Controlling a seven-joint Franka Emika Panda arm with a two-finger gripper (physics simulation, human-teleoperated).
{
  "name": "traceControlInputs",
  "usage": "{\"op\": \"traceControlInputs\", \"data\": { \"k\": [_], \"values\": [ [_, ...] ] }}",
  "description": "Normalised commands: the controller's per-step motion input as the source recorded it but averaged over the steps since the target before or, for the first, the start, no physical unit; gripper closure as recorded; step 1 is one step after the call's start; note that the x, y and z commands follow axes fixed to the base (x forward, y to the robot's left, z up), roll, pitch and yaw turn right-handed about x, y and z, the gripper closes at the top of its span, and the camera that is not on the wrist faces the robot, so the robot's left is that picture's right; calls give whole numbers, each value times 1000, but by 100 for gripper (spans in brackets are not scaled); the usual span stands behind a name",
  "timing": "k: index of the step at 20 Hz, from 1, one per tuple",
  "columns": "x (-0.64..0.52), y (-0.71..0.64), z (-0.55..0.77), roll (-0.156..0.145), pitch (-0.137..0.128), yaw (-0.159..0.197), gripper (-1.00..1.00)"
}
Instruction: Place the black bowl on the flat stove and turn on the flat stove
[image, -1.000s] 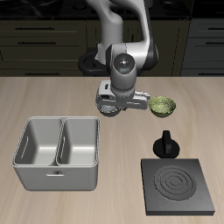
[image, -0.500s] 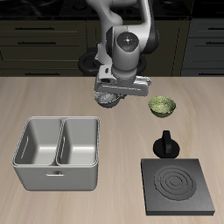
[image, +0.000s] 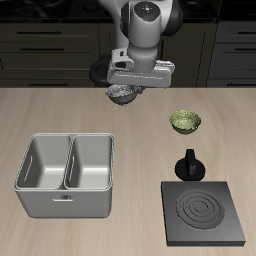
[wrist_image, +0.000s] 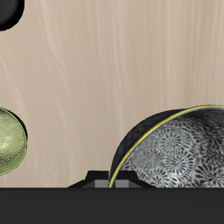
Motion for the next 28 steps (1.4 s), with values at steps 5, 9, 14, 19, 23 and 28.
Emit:
{"op": "traceControlInputs", "data": {
  "k": [5, 9, 14, 19, 23, 28],
  "values": [
    [-18, -3, 592, -7, -87, 7, 100],
    [-83, -34, 511, 3, -75, 1, 100],
    [-74, -12, 415, 7, -71, -8, 100],
    [63, -43, 157, 0, -10, 2, 100],
    [31, 19, 154, 10, -21, 5, 100],
    [84, -59, 130, -1, -17, 0, 100]
  ]
}}
